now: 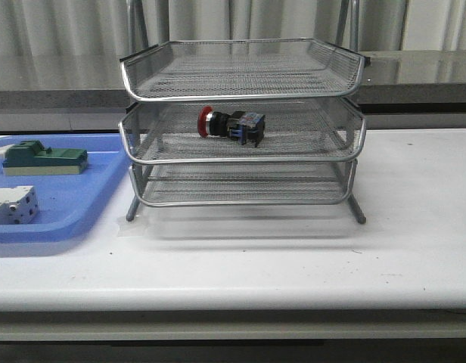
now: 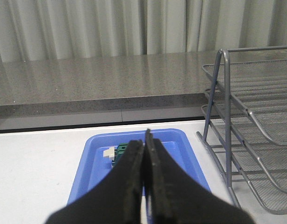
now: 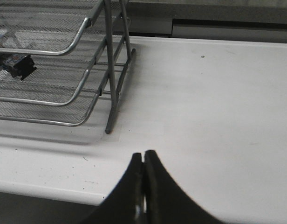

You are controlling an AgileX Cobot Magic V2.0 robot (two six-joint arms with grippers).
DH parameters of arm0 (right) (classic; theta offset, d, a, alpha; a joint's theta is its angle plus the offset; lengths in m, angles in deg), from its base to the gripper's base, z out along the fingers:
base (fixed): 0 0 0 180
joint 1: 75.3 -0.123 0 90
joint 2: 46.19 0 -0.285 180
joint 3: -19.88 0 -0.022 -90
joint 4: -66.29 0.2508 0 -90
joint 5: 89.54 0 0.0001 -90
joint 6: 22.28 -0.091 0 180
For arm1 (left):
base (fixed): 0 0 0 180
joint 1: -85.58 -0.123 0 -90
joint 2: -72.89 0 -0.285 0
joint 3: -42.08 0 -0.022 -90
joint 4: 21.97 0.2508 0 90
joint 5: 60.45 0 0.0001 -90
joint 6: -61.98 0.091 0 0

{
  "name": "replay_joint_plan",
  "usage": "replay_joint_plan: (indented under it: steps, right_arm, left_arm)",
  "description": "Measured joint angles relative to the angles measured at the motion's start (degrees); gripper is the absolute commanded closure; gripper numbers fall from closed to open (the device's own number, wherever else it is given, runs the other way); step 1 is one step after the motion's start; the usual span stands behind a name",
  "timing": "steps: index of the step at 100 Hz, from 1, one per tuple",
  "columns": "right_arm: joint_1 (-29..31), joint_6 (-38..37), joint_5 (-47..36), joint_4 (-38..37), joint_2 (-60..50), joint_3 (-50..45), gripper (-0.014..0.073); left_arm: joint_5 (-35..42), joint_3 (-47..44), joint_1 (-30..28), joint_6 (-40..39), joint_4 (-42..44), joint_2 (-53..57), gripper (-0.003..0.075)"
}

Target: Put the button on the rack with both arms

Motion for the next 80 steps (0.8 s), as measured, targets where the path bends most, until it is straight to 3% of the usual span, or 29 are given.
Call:
replay_joint_plan:
  steps: [30,51,80]
  right_arm:
    - [-0.6,-4.1,-11.2,-2.3,-12.4,-12.1,0.0654]
    - [-0.6,-4.2,-11.5,-2.4,-20.6,-16.8,0.0654]
    - [-0.6,-4.4,-11.2,-2.4,-21.4,-17.0,0.0654]
  left_arm:
    - [0.0,0.0,0.0,0.0,0.0,0.0,0.074]
    - [0.0,0.0,0.0,0.0,0.0,0.0,0.074]
    - [0.0,0.0,0.0,0.0,0.0,0.0,0.074]
